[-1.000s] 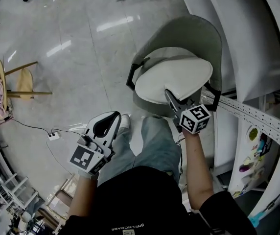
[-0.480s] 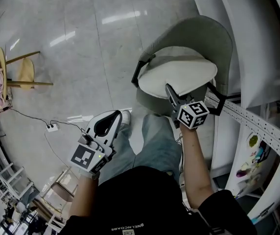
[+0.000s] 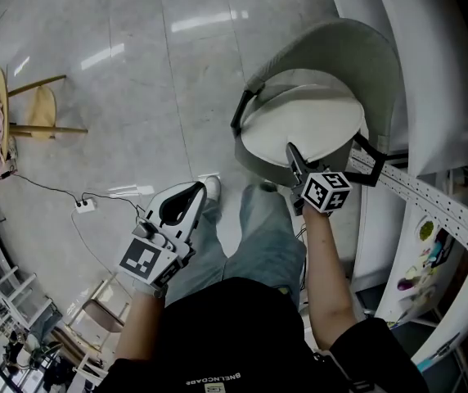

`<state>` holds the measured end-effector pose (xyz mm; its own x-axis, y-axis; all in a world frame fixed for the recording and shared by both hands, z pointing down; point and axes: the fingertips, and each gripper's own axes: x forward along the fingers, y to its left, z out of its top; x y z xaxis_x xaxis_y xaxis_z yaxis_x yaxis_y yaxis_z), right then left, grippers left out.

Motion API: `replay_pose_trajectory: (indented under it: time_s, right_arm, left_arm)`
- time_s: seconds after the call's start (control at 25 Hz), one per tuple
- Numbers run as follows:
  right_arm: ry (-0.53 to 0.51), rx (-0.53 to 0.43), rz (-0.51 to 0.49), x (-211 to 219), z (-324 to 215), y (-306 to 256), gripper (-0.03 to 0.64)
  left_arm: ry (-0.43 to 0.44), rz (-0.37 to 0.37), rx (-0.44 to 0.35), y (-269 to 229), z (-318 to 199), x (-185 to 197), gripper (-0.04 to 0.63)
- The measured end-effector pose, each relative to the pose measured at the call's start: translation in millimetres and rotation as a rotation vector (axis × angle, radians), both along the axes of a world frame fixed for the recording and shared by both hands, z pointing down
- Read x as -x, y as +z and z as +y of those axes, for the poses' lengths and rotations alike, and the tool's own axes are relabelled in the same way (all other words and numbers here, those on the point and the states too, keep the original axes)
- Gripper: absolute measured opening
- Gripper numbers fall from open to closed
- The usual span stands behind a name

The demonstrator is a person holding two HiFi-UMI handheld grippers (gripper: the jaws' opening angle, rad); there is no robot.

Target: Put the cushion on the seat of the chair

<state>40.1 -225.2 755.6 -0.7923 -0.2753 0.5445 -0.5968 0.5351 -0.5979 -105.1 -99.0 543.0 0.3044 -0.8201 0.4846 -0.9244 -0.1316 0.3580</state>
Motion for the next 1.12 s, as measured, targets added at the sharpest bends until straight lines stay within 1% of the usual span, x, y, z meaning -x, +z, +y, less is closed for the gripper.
replay_pose_trajectory:
  time_s: [0.2,0.52,0.72,0.88,1.12]
  right_arm:
    - [0.001,0.021,0.068,-7.1,18.3,22.5,0.043]
    - [0.021,0.051,0.139,-15.8,42.3,62.0,0.043]
    - [0.053,0.074,0.182,-31.6,49.5,91.3,0.044]
    - [0.093,0.115,0.204,-47.1,53.4,113.3,0.049]
    - [0.118,0.168,0.238,-62.8,60.3,143.3,0.065]
  left_arm:
    - [0.006,0.003,0.013,7.5,16.4,5.2,0.014]
    - [0.0,0.027,0.059,28.9,36.9,8.0,0.014]
    - [0.009,0.02,0.084,40.5,46.2,3.8,0.014]
    - [0.012,0.018,0.101,43.9,53.3,1.5,0.014]
    - [0.012,0.006,0.114,47.4,56.9,-2.8,0.014]
